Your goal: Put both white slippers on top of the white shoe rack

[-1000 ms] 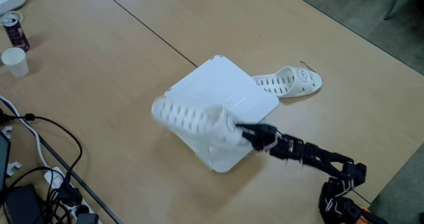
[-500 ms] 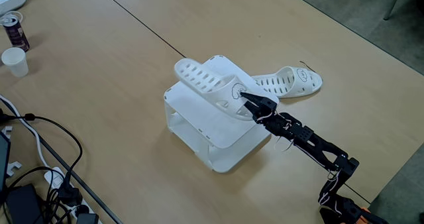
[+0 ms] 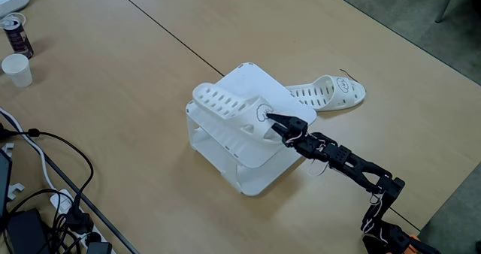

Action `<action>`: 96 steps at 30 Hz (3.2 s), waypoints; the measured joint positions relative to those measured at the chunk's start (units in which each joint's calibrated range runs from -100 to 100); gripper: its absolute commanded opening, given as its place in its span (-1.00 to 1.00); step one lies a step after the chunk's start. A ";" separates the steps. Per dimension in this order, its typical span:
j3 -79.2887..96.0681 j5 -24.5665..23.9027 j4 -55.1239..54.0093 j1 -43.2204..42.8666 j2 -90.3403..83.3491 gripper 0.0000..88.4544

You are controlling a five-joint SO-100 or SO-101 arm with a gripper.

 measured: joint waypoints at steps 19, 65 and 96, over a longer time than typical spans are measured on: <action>0.00 0.00 0.00 -2.02 5.61 -0.73; 8.45 0.00 -0.09 -6.52 -2.14 -0.70; 5.12 0.00 -0.09 37.60 1.57 -0.71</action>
